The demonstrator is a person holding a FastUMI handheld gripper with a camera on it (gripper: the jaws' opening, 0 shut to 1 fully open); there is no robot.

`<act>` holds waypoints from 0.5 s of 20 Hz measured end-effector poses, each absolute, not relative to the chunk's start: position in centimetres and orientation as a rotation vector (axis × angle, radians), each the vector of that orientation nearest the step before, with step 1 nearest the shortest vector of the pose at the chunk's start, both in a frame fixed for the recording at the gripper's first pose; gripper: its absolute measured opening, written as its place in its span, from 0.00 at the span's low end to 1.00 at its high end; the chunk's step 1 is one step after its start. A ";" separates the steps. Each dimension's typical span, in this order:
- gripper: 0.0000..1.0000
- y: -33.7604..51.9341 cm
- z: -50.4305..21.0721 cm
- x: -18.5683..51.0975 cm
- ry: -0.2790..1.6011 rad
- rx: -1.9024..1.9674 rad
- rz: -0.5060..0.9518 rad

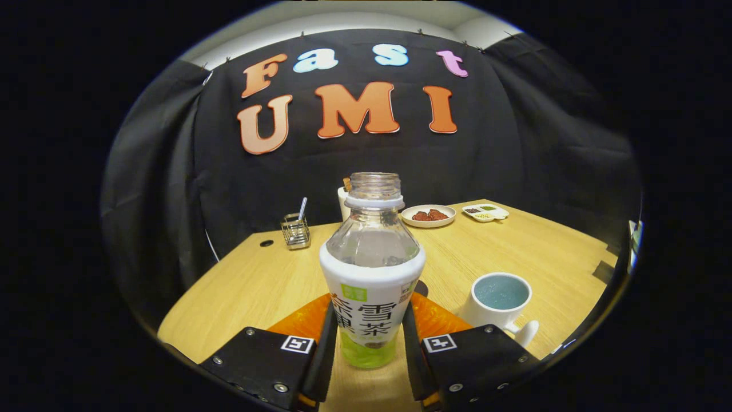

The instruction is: Take the bottle from table, then pour the juice into the cup, finally place the bottle on the coaster

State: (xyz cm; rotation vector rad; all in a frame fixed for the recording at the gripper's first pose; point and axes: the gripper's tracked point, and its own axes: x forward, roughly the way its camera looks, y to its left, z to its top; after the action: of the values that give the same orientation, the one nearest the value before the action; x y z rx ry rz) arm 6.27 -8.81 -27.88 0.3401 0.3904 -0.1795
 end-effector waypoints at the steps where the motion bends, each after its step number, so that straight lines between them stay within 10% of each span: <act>1: 0.55 -8.5 -27.1 6.7 0.370 0.390 -0.177; 10: 0.55 -8.0 -22.9 9.3 0.252 0.861 -0.202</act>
State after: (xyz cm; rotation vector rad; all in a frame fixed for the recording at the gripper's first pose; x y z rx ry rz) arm 9.30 -7.97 -22.91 0.8611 0.2520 -0.2018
